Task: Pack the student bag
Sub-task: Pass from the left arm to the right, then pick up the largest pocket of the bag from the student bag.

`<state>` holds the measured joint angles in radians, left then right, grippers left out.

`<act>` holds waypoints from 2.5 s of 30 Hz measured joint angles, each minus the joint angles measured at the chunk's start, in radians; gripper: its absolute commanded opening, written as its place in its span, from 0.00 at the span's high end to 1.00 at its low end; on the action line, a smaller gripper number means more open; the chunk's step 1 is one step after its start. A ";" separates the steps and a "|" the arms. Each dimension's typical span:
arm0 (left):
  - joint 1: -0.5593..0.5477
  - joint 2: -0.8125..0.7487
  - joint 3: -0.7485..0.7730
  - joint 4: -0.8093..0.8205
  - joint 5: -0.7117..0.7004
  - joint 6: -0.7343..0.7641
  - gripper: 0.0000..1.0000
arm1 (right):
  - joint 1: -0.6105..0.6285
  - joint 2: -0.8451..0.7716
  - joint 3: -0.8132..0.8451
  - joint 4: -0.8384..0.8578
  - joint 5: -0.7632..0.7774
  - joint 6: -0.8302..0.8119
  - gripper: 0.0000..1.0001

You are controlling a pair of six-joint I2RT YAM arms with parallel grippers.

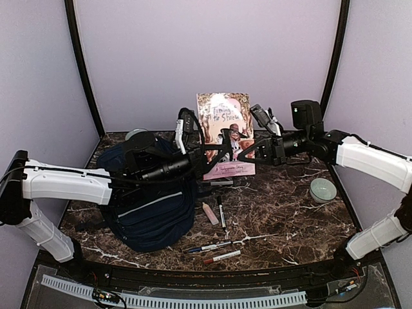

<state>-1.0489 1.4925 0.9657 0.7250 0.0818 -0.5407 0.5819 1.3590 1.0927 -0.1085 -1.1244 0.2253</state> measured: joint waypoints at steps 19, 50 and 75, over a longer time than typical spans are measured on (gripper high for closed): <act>0.025 -0.174 -0.056 -0.453 -0.198 0.041 0.37 | -0.037 -0.006 0.020 -0.203 0.115 -0.151 1.00; -0.027 0.122 0.110 -1.396 -0.276 0.267 0.56 | -0.048 -0.032 -0.072 -0.403 0.329 -0.348 1.00; -0.019 0.232 0.193 -1.416 -0.380 0.240 0.71 | -0.048 -0.060 -0.118 -0.358 0.337 -0.344 1.00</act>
<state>-1.0683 1.7248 1.1591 -0.6914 -0.2981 -0.3012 0.5343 1.2995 0.9745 -0.4664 -0.7876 -0.1184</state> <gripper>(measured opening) 0.188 0.036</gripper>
